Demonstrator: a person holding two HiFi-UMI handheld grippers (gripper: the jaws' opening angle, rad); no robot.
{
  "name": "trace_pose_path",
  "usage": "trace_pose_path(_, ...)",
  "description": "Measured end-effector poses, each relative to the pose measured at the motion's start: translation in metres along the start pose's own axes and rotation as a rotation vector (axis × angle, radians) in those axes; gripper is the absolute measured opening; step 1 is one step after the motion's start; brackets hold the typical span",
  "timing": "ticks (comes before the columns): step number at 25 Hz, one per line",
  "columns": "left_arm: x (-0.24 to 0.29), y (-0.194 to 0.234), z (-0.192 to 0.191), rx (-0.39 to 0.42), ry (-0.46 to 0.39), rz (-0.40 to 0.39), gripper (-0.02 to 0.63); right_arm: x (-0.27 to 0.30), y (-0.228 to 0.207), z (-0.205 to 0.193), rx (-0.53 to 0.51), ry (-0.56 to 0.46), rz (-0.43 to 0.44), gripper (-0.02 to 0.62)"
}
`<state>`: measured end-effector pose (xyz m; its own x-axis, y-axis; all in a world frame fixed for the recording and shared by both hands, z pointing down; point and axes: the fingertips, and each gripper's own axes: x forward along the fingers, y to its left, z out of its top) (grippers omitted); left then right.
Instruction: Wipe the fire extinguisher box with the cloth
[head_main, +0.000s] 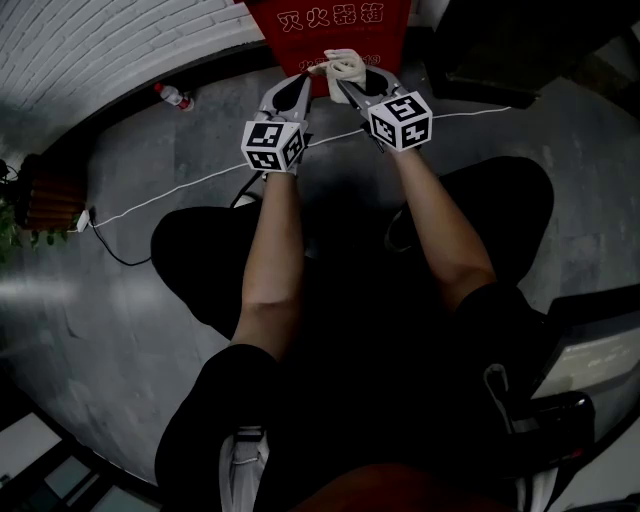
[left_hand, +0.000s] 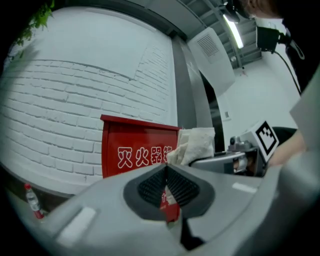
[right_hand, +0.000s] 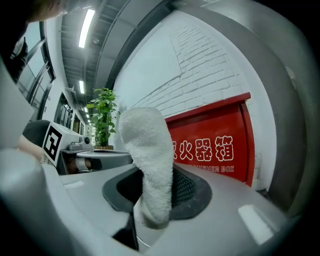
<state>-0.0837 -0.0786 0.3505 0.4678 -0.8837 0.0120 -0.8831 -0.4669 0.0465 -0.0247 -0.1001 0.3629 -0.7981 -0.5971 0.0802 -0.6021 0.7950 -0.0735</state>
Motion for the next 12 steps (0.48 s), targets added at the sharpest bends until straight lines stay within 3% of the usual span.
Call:
trace_pose_path(6,0.0083,-0.0002,-0.0049,-0.044,-0.01,0.003,0.0,0.001,-0.0028,-0.0038,-0.027,0.02,-0.01,0.123)
trace_pose_path(12,0.0068,0.0047,-0.0038,-0.027,-0.015,0.006,0.0,-0.0036,-0.0043,-0.0053,-0.039,0.013,-0.01,0.123)
